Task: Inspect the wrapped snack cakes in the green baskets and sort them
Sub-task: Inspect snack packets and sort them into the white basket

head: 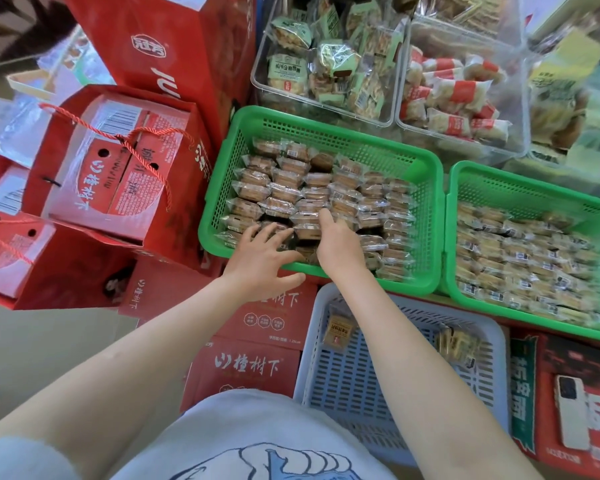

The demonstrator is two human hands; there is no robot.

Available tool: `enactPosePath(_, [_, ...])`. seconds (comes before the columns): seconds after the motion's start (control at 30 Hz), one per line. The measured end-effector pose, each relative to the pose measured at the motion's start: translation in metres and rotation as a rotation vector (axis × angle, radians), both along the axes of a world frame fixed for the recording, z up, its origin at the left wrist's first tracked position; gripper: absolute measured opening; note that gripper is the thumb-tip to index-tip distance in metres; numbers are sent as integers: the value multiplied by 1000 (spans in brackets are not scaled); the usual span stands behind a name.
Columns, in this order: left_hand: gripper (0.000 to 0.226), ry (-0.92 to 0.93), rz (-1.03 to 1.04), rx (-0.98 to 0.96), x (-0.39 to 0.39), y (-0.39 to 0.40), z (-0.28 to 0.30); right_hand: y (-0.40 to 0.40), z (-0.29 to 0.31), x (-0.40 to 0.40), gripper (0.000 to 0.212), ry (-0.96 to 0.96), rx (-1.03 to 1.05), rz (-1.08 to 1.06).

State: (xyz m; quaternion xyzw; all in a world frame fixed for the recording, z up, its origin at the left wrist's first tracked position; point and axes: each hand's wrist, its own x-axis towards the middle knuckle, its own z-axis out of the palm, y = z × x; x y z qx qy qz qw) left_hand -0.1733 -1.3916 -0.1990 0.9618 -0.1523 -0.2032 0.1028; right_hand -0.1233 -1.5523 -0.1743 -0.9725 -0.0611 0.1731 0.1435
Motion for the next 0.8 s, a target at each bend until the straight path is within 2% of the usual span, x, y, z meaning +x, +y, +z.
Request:
enactPosePath(0.13, [60, 57, 5, 26, 1, -2, 8, -10, 11, 8, 14, 59, 181, -79])
enactPosePath(0.2, [58, 93, 26, 5, 2, -1, 13, -15, 21, 5, 10, 5, 266, -120])
enactPosePath(0.27, [49, 120, 96, -97, 0, 0, 19, -19, 37, -4, 10, -105, 378, -175])
enactPosePath(0.33, [33, 108, 276, -339, -6, -2, 28, -25, 57, -17, 9, -191, 531, -256])
enactPosePath(0.4, [20, 92, 550, -661, -16, -10, 48, -32, 75, -33, 8, -217, 694, -384])
enactPosePath(0.47, [28, 264, 819, -1098, -28, -22, 77, -37, 88, -51, 8, -133, 855, -544])
enactPosePath(0.53, [45, 492, 899, -1488, -39, -32, 98, -40, 94, -72, 9, 10, 1001, -670])
enactPosePath(0.57, [42, 529, 891, -1563, -44, -36, 104, -40, 94, -82, 10, 58, 1014, -702])
enactPosePath(0.67, [26, 528, 861, -1526, -60, -40, 116, -43, 98, -112, 17, 144, 981, -707])
enactPosePath(0.77, [31, 631, 778, -1471, -75, -38, 113, -44, 107, -137, 42, 161, 1003, -639])
enactPosePath(0.8, [35, 664, 741, -1468, -80, -36, 115, -45, 108, -143, 43, 142, 994, -622])
